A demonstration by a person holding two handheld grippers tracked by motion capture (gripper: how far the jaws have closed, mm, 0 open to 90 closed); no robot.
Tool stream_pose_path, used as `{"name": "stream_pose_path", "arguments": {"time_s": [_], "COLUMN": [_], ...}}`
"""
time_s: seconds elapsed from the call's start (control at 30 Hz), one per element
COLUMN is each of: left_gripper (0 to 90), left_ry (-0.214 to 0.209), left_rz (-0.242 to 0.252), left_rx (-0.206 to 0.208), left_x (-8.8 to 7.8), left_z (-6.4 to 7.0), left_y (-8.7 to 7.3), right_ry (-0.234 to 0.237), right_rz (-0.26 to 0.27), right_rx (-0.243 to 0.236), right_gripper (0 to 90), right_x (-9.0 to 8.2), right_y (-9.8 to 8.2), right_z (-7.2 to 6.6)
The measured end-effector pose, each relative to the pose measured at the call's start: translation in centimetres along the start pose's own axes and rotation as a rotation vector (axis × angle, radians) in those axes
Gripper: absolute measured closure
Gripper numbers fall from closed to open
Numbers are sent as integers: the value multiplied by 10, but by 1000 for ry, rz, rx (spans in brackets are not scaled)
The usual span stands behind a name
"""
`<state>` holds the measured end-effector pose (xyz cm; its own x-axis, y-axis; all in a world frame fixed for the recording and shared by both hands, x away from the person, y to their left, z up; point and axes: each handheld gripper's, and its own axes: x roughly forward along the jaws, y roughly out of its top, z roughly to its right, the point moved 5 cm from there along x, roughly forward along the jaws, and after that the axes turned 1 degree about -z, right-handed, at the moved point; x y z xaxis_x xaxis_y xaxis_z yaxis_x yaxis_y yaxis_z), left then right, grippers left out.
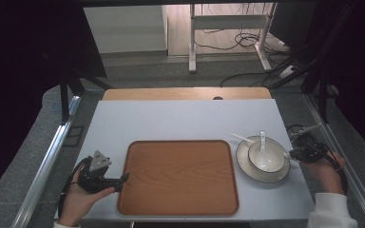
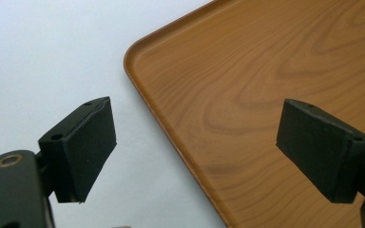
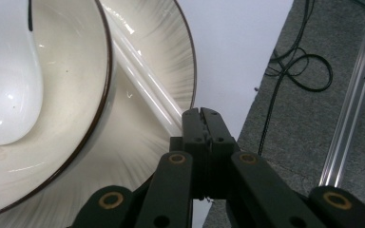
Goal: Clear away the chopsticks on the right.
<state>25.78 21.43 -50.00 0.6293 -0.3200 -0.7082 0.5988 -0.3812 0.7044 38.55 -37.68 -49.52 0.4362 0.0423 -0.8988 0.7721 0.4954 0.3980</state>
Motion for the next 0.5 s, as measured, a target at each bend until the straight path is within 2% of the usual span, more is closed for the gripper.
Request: {"name": "stream_pose_path", "arguments": {"time_s": [0.5], "left_gripper": [127], "left_ry": [1], "left_rz": [-5], "left_rx": [1], "left_x": [0], "left_z": [-1], "left_y": [-1], "right_ry": [-1], "right_rz": [-4], "right_rx": [-3], "right_gripper": [897], "right_x": [3], "right_y": [-1], "right_z": [1]}}
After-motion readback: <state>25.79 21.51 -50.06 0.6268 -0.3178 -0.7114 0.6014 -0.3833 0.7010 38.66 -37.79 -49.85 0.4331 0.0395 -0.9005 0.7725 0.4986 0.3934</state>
